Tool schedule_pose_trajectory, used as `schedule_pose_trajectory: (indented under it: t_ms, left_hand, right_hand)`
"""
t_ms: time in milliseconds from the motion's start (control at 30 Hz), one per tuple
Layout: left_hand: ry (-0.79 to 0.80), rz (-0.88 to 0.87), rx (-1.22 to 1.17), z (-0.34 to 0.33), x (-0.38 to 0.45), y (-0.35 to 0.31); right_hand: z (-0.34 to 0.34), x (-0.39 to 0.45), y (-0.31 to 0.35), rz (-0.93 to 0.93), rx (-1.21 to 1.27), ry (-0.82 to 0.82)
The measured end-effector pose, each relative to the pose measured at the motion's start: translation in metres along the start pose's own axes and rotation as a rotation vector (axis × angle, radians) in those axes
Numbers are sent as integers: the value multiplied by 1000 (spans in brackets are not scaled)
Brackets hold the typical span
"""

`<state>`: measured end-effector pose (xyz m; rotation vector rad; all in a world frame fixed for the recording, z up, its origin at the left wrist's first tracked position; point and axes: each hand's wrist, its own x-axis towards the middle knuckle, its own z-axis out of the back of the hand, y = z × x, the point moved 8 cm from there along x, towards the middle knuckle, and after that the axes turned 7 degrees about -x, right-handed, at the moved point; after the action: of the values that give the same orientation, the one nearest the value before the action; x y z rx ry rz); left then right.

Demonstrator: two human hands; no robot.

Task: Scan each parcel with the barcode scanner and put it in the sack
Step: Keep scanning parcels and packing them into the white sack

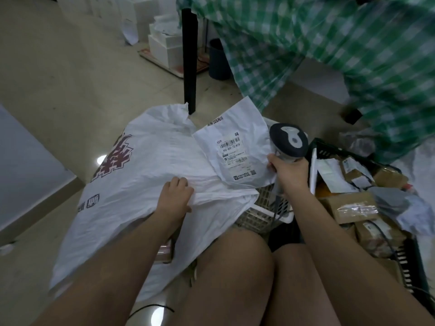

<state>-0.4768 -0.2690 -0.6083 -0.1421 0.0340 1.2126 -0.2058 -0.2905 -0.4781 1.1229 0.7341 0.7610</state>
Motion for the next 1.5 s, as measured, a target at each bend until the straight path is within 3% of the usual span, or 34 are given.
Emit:
schedule_pose_trajectory:
  t_ms: [100, 400, 633, 800, 900, 967, 1000, 1167, 1233, 1500]
  left_hand:
    - [-61, -6, -72, -1, 2, 1]
    - [-340, 250, -866, 82, 20, 68]
    - [-336, 223, -887, 135, 40, 74]
    - [-287, 212, -944, 158, 38, 59]
    - [-160, 318, -1071, 146, 39, 72]
    - [-87, 411, -1015, 135, 34, 88]
    - [-26, 391, -972, 134, 27, 89]
    - [95, 218, -1512, 143, 24, 75]
    - [145, 145, -1611, 141, 23, 80]
    - [-20, 48, -1492, 155, 9, 61]
  right_hand:
    - [-2, 3, -5, -12, -35, 3]
    - [5, -3, 25, 85, 187, 67]
    - [9, -36, 89, 240, 397, 172]
    - [12, -55, 105, 249, 442, 253]
    - [3, -61, 97, 228, 331, 319]
    - [-7, -64, 85, 211, 193, 333]
    - [-13, -64, 77, 195, 126, 343]
    - [-42, -61, 44, 91, -121, 417]
    - [-46, -56, 36, 78, -193, 407]
    - [-83, -59, 26, 42, -234, 462]
